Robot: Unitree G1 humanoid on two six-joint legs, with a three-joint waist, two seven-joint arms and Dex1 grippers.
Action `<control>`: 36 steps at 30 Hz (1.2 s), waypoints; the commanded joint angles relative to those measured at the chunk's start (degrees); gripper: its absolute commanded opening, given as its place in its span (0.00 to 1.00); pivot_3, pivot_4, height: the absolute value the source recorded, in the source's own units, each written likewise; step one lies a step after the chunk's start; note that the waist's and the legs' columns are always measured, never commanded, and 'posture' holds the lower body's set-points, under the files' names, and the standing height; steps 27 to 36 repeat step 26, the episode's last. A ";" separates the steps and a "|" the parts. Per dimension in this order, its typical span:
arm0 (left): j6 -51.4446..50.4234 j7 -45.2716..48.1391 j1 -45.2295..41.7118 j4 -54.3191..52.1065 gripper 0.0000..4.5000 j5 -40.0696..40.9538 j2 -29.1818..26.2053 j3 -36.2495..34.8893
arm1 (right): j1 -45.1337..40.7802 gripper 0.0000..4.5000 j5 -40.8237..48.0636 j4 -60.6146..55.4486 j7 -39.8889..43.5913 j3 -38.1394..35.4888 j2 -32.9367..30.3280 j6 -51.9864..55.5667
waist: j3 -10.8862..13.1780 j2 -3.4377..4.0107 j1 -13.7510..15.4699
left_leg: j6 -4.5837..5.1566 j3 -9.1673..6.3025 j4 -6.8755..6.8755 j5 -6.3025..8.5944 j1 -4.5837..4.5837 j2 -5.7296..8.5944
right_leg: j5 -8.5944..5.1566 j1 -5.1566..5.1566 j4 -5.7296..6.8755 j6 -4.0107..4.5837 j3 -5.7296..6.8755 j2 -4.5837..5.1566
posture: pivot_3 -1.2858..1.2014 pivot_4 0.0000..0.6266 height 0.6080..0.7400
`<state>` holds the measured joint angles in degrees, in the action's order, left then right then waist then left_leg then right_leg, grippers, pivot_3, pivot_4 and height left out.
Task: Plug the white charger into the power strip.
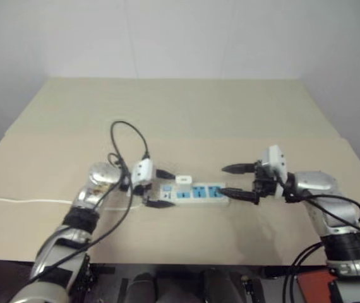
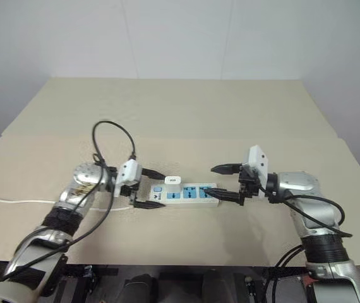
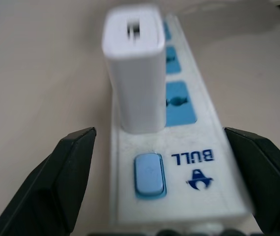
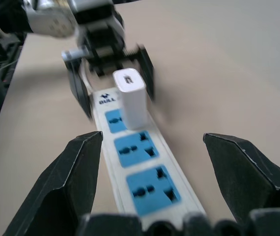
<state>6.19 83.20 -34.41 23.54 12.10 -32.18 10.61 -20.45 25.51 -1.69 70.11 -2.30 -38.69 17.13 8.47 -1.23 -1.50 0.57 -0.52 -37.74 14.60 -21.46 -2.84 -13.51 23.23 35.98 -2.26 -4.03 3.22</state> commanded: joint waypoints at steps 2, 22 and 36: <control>-6.55 1.71 2.05 -10.26 0.99 5.79 -7.95 -6.62 | 1.70 0.88 2.28 -2.11 0.08 -5.86 -3.97 -0.17 | 0.03 0.00 0.16 | 0.00 0.00 0.00 0.00 0.02 0.00 | 0.00 -0.03 -0.02 -0.01 0.00 0.02 | 0.52 0.24 1.00; -24.10 -11.87 23.26 -32.57 0.99 12.71 -21.58 -23.22 | 15.93 0.88 1.19 -10.71 -13.01 -17.17 -11.94 8.80 | 0.23 -0.02 0.66 | -0.01 0.14 0.08 0.00 0.13 -0.04 | -0.34 -0.06 -0.05 -0.37 0.00 0.09 | 0.52 0.24 1.00; -25.01 -12.85 23.82 -33.71 0.99 13.42 -21.46 -23.09 | 16.32 0.88 1.05 -11.19 -13.62 -16.86 -11.92 8.80 | 0.25 -0.03 0.66 | -0.02 0.15 0.08 0.00 0.13 -0.04 | -0.34 -0.06 -0.06 -0.34 -0.01 0.08 | 0.52 0.24 1.00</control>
